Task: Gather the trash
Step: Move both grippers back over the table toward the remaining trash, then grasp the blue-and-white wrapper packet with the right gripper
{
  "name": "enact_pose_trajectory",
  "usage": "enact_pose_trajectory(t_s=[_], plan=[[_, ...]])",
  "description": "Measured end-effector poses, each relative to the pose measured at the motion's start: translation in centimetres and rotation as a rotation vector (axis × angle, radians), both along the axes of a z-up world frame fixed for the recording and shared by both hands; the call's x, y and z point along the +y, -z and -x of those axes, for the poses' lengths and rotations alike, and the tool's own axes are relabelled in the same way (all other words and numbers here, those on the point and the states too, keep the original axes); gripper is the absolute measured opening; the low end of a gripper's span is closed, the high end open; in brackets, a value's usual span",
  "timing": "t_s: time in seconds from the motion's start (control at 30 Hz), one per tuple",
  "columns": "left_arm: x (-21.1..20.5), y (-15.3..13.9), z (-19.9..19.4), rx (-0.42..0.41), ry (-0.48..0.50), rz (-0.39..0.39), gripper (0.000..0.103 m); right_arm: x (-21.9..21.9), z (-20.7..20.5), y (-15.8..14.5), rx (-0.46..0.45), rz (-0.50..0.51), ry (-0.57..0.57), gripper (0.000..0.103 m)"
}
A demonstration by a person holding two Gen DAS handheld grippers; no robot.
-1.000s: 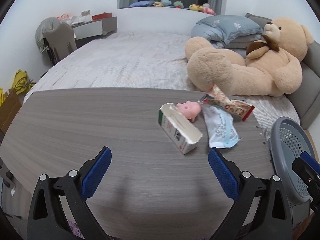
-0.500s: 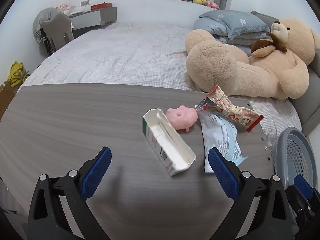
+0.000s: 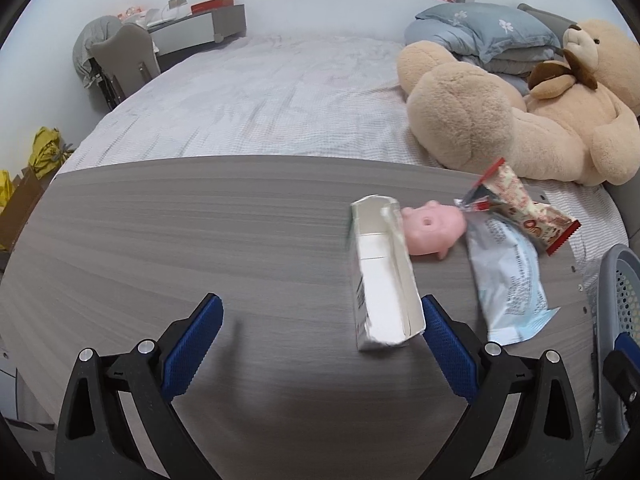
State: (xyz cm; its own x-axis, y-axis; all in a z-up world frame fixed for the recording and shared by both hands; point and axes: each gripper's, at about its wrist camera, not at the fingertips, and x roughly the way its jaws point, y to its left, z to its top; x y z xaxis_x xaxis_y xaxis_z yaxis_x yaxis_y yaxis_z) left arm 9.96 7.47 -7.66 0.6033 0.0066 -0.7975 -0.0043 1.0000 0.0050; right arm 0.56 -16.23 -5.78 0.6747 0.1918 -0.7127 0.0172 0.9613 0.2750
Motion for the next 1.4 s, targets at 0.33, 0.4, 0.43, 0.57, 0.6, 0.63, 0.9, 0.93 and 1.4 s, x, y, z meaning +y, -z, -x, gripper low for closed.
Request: enact_pose_trajectory(t_s=[0.33, 0.4, 0.43, 0.57, 0.6, 0.63, 0.9, 0.93, 1.4], plan=[[2.5, -0.9, 1.1, -0.025, -0.009, 0.030, 0.096, 3.5, -3.0, -0.4, -0.001, -0.003, -0.044, 0.067], [2.8, -1.1, 1.1, -0.034, -0.006, 0.041, 0.096, 4.2, -4.0, -0.4, -0.001, 0.005, -0.047, 0.067], [2.9, -1.2, 1.0, -0.041, -0.010, 0.042, 0.096, 4.7, -4.8, -0.3, 0.001, 0.014, -0.045, 0.067], [3.9, -1.5, 0.7, -0.052, -0.018, 0.063, 0.096, 6.1, -6.8, 0.3, 0.024, 0.033, -0.044, 0.067], [4.0, -1.6, 0.7, -0.054, -0.018, 0.068, 0.096, 6.4, -7.3, 0.4, 0.032, 0.040, -0.040, 0.067], [4.2, -1.7, 0.7, -0.056, -0.019, 0.070, 0.096, 6.7, -7.8, 0.6, 0.041, 0.048, -0.033, 0.067], [4.9, -2.0, 1.5, -0.093, -0.023, 0.068, 0.096, 7.7, -9.8, 2.1, 0.106, 0.116, 0.017, 0.067], [5.0, -2.0, 1.6, -0.094, -0.022, 0.070, 0.096, 7.7, -10.0, 2.3, 0.119, 0.118, 0.021, 0.067], [5.0, -2.3, 2.4, -0.101, -0.004, 0.069, 0.096, 8.5, -8.1, 2.5, 0.131, 0.121, -0.028, 0.053]])
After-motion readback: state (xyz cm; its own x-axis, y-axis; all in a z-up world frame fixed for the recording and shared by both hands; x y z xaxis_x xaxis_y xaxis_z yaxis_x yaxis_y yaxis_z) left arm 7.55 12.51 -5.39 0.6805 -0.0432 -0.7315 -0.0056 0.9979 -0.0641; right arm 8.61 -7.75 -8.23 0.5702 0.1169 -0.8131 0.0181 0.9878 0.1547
